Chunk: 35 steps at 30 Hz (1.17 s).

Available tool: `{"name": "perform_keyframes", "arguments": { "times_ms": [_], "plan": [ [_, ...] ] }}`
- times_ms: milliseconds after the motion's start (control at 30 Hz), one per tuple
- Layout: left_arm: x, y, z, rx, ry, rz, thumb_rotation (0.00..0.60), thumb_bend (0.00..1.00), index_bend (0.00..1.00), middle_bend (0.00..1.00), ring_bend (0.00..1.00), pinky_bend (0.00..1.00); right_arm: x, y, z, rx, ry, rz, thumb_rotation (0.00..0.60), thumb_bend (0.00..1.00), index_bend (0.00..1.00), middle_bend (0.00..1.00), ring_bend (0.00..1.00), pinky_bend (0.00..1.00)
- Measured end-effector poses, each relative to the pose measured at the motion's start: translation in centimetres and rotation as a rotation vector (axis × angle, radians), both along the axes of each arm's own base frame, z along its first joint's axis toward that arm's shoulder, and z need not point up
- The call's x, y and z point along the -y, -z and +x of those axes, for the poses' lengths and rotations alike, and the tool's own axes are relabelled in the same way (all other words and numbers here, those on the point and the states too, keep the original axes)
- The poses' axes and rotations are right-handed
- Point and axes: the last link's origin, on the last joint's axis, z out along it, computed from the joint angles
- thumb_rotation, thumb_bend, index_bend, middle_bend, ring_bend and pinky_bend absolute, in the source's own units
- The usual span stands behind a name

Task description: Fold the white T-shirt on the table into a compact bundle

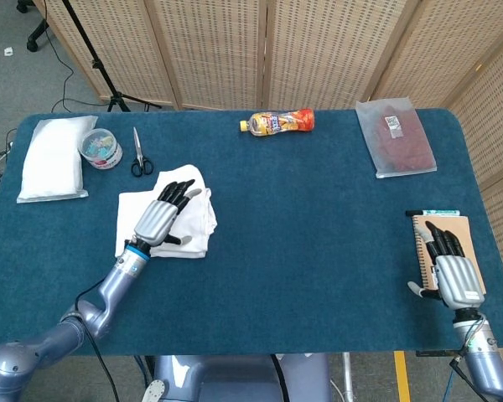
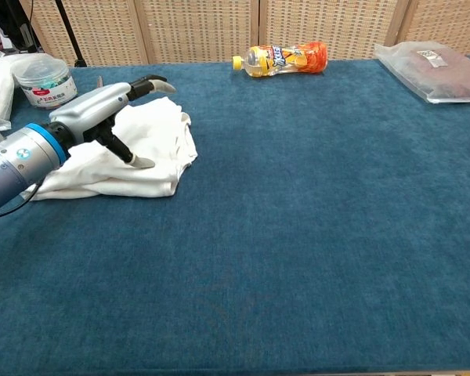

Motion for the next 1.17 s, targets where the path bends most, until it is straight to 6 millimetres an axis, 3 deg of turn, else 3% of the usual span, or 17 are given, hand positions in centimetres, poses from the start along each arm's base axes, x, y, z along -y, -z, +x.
{"name": "perform_keyframes", "arguments": {
  "times_ms": [133,267,500,700,900,1033,1167],
  "plan": [
    [0.0,0.3,0.0,0.010,0.000,-0.004,0.600,0.04,0.00,0.00,0.00,0.00,0.0,-0.1,0.0,0.002,-0.003,0.000,0.600,0.00,0.00,0.00,0.00,0.00],
    [-0.1,-0.8,0.3,0.060,0.016,0.026,0.600,0.04,0.00,0.00,0.00,0.00,0.0,-0.2,0.1,0.005,-0.005,-0.002,0.600,0.00,0.00,0.00,0.00,0.00],
    [-0.1,-4.8,0.5,0.149,0.050,0.100,0.600,0.01,0.00,0.00,0.00,0.00,-0.1,-0.2,0.2,0.005,-0.013,-0.004,0.600,0.00,0.00,0.00,0.00,0.00],
    [1.1,-9.0,-1.4,0.100,0.005,0.169,0.600,0.00,0.00,0.00,0.00,0.00,-0.1,-0.4,0.4,-0.033,-0.027,-0.036,0.600,0.00,0.00,0.00,0.00,0.00],
    [5.0,-13.8,-5.3,-0.022,-0.156,0.238,0.600,0.00,0.00,0.00,0.00,0.00,-0.1,-0.6,0.6,-0.117,-0.038,-0.111,0.600,0.00,0.00,0.00,0.00,0.00],
    [9.2,-17.0,-9.2,-0.135,-0.330,0.271,0.600,0.00,0.00,0.00,0.00,0.00,-0.3,-0.7,0.9,-0.139,-0.033,-0.165,0.600,0.00,0.00,0.00,0.00,0.00],
    [12.3,-18.4,-11.2,-0.168,-0.445,0.297,0.600,0.00,0.00,0.00,0.00,0.00,-0.5,-0.8,1.0,-0.137,-0.026,-0.176,0.600,0.00,0.00,0.00,0.00,0.00]
  ]
}}
